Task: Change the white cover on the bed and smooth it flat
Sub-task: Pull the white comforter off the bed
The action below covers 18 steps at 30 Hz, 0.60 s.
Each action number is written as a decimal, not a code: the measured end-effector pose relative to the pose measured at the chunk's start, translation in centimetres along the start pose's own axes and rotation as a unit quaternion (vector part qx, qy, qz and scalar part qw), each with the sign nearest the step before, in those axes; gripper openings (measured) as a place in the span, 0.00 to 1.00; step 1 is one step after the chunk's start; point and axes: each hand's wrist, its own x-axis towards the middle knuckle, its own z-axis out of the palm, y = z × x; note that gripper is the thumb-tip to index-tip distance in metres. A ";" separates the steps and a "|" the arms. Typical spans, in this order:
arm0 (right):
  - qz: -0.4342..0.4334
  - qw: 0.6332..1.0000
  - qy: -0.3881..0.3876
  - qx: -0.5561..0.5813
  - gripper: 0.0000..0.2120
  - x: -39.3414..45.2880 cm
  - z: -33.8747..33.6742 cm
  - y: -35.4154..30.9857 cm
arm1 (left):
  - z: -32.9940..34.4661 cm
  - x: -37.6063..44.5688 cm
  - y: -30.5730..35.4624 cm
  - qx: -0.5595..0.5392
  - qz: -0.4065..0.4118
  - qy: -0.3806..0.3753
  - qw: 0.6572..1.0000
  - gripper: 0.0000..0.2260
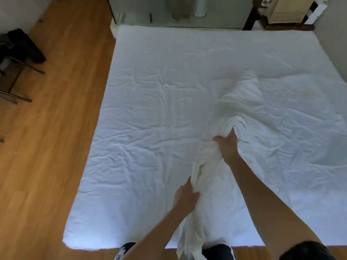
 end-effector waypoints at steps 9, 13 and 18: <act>0.033 0.980 -0.129 -0.145 0.37 -4.7 18.6 1.7 | -13.4 -3.3 -12.3 0.011 -0.078 0.051 0.996 0.20; 0.055 0.974 -0.156 -0.156 0.37 -6.6 24.0 3.7 | -16.5 -5.3 -16.2 -0.004 -0.122 0.033 0.992 0.26; 0.076 0.972 -0.159 -0.158 0.35 -9.3 31.9 4.1 | -23.0 -5.7 -22.3 -0.017 -0.129 0.028 0.991 0.25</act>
